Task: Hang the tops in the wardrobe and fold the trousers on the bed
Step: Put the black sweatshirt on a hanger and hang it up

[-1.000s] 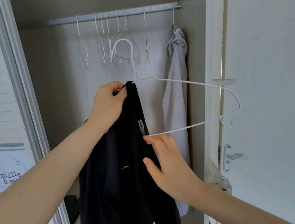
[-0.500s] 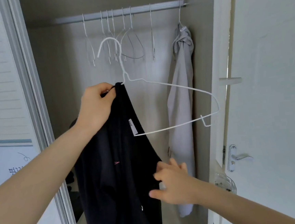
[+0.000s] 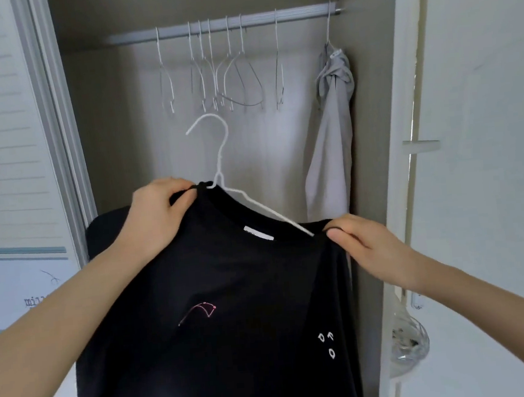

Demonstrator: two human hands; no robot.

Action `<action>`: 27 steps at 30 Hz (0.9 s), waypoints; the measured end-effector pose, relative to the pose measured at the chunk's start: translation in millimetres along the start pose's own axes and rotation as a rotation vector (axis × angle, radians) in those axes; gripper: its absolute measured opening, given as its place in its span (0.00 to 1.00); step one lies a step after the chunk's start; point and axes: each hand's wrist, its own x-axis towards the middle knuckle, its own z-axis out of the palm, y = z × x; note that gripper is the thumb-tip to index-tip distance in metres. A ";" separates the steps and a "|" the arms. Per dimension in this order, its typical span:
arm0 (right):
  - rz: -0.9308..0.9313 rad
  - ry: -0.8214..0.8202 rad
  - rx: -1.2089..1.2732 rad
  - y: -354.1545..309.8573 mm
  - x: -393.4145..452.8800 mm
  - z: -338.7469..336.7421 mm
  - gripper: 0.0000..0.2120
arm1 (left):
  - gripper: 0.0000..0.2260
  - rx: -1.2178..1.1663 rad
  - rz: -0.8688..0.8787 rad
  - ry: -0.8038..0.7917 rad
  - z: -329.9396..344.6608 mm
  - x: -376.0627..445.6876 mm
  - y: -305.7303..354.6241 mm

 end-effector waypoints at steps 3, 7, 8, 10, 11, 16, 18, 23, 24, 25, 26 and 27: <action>0.070 0.071 0.103 -28.1 13.9 13.2 0.18 | 0.09 -0.028 0.038 -0.001 16.8 4.1 22.4; 0.084 0.254 0.116 -35.8 17.4 12.6 0.20 | 0.08 -0.060 0.099 -0.045 14.7 0.4 15.0; 0.093 0.272 0.131 -35.1 18.2 7.0 0.20 | 0.08 -0.069 0.103 -0.075 10.4 -0.7 7.3; 0.113 0.292 0.153 -29.7 19.8 -7.0 0.20 | 0.07 -0.087 0.052 -0.125 -0.3 -3.3 -10.7; 0.129 0.301 0.179 -25.2 20.7 -14.6 0.20 | 0.06 -0.114 0.002 -0.135 -5.7 -4.0 -19.1; 0.200 0.164 0.182 -12.4 24.9 -47.5 0.11 | 0.07 -0.563 -0.356 -0.151 -17.7 -8.0 -29.1; 0.189 0.120 0.082 -17.1 30.2 -54.4 0.09 | 0.08 -0.677 -0.423 -0.205 -14.3 -8.1 -23.3; 0.033 0.237 -0.402 -31.6 46.8 -53.4 0.12 | 0.09 -0.535 -0.308 -0.167 -7.5 -0.3 -17.3; 0.009 0.261 -0.452 -34.8 48.7 -52.9 0.13 | 0.09 -0.482 -0.250 -0.129 -8.6 2.0 -17.7; -0.006 0.277 -0.469 -37.9 50.3 -53.2 0.13 | 0.09 -0.439 -0.204 -0.095 -11.1 4.1 -18.9; -0.008 0.296 -0.453 -40.0 52.6 -54.1 0.13 | 0.09 -0.413 -0.171 -0.074 -14.8 6.4 -19.9; -0.004 0.309 -0.402 -42.7 54.7 -55.0 0.13 | 0.08 -0.403 -0.143 -0.070 -18.3 8.5 -20.6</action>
